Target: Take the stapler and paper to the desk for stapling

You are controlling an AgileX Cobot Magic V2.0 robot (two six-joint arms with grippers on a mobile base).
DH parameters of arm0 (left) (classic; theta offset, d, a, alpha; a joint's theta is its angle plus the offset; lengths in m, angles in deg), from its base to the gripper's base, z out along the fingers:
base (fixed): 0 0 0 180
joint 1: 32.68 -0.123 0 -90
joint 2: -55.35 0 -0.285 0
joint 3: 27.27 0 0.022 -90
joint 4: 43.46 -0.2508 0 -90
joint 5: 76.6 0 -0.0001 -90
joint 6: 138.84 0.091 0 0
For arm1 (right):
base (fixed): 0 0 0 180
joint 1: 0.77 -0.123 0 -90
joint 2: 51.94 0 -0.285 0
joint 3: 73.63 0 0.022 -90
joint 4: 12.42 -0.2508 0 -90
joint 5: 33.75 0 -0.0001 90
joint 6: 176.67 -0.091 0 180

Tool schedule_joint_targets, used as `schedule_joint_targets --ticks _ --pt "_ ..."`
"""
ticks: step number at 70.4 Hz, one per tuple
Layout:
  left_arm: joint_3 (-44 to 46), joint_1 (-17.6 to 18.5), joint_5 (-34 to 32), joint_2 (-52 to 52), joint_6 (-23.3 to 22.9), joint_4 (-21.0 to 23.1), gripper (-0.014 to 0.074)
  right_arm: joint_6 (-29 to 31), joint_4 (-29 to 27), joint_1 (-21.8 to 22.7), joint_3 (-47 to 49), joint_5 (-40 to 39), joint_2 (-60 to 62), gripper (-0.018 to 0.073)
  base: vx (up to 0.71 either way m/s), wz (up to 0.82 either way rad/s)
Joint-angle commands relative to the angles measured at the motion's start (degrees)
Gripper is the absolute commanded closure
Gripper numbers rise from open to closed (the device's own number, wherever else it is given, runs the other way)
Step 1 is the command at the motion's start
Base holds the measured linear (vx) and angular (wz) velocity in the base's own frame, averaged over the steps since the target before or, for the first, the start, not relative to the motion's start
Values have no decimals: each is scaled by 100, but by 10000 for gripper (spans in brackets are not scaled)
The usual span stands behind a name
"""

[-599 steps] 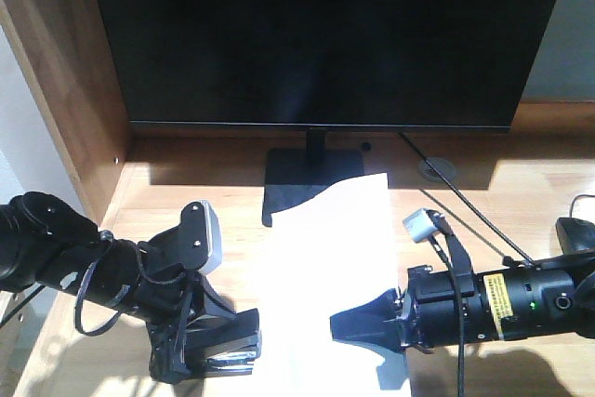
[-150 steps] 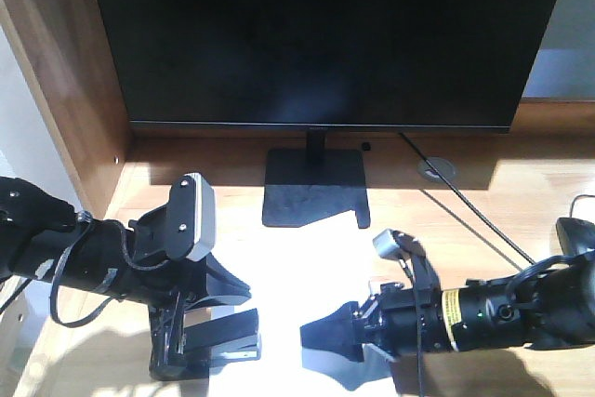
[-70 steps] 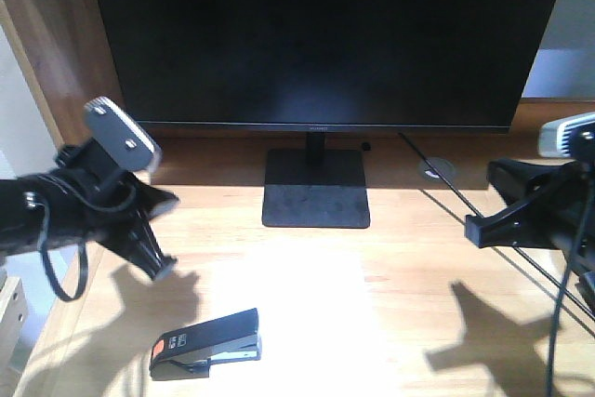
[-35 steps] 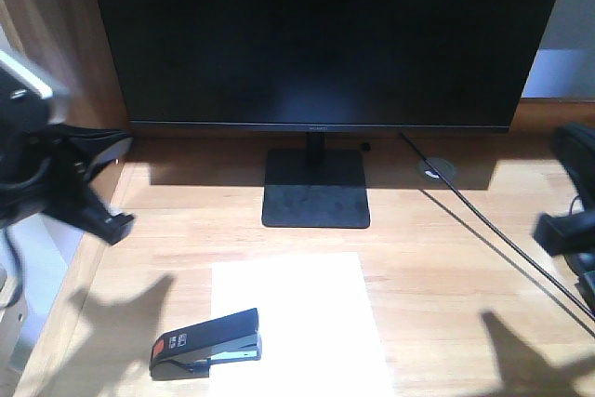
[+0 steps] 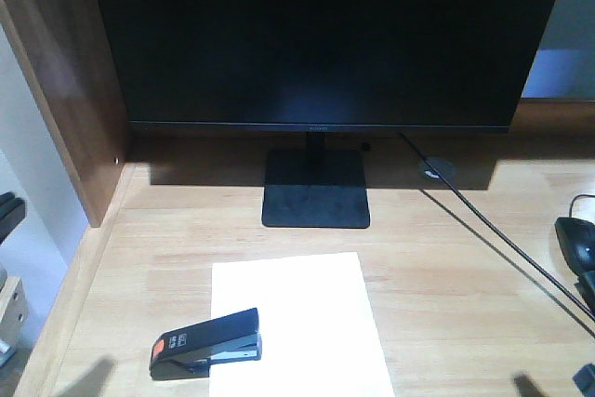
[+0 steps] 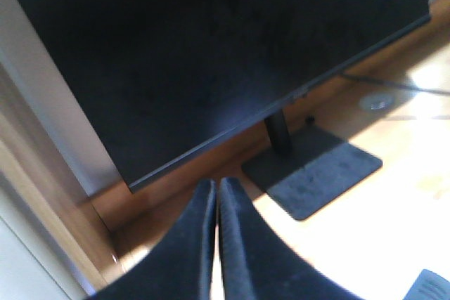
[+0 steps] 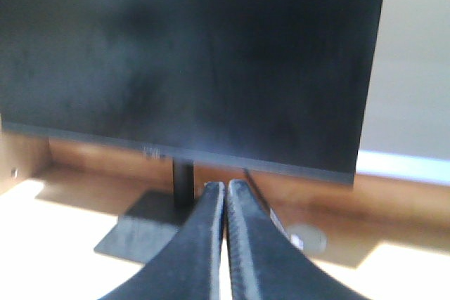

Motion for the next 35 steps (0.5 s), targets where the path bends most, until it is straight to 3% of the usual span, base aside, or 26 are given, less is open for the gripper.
schedule_joint_targets --ticks 1,35 --pt "-66 19 -207 387 -40 50 603 29 11 -1 -21 0 97 569 0 0" --pt "-258 19 -40 952 -50 55 603 29 28 -1 -72 38 104 569 0 0"
